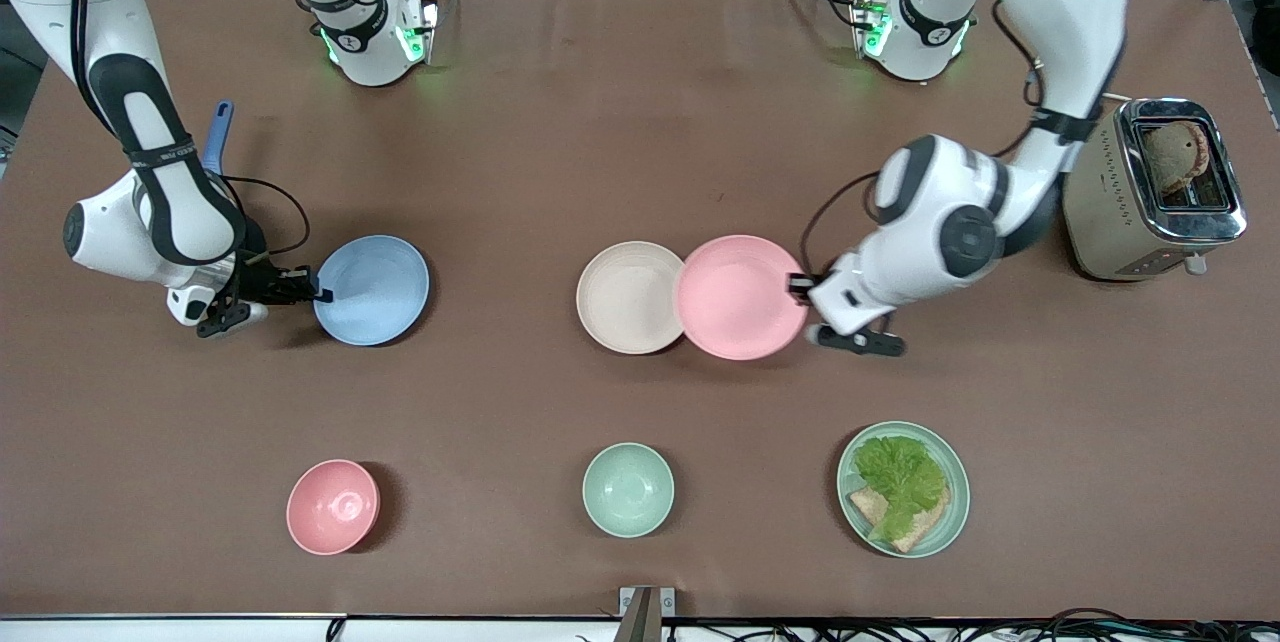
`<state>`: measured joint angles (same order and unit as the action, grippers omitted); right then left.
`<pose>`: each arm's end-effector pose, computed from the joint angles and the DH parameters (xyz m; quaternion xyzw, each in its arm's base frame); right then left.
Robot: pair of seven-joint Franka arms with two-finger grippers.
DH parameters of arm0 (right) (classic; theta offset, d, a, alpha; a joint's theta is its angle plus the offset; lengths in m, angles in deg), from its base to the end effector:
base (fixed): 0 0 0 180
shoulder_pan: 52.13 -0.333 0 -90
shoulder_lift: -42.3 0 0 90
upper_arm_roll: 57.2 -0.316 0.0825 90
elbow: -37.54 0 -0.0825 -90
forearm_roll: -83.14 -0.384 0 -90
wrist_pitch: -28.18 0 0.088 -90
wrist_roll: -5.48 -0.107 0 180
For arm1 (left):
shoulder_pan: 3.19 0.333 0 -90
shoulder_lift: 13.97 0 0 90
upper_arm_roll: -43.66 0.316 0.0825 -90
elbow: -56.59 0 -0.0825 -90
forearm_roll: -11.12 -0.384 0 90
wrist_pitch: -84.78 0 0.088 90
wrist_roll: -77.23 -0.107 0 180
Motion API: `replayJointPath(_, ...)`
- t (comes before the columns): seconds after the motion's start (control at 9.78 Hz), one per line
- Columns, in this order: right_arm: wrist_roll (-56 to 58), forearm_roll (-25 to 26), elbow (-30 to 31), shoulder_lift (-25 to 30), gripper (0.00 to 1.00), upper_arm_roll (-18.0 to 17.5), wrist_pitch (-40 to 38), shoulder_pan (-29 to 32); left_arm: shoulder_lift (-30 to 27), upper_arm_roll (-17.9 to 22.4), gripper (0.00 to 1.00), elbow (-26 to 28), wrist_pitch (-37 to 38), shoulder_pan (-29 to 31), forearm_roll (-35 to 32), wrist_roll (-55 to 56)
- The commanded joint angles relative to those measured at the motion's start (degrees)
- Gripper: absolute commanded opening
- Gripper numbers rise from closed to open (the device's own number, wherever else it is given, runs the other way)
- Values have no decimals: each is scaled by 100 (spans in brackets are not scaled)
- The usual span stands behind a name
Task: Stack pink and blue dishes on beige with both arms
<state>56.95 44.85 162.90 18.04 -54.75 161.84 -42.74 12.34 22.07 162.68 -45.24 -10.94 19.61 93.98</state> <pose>0.5194 -0.0992 0.1724 -0.9692 -0.0766 0.0075 0.2338 0.5624 -0.3022 0.2905 0.9894 -0.0437 -0.0614 0.1238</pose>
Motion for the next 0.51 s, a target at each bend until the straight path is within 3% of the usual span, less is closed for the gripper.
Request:
replayJointPath(0.0,-285,-74,-474,149,0,367,-869,-42,531,84,1,-166,-426,-558,-76,659)
replayJointPath(0.1,-565,-4,-1087,167,0,623,-1851,-60,724,84,1,-263,-549,-665,-163,819)
replayJointPath(0.2,-1124,397,-1780,167,0,834,-2740,-103,830,84,1,-307,-646,-701,-216,1021)
replayJointPath(0.31,-1844,793,-2466,159,0,854,-3462,-104,962,84,1,-429,-717,-875,-217,1205)
replayJointPath(0.41,-2294,840,-2908,159,0,854,-3931,-173,1137,93,1,-648,-718,-973,-313,1251)
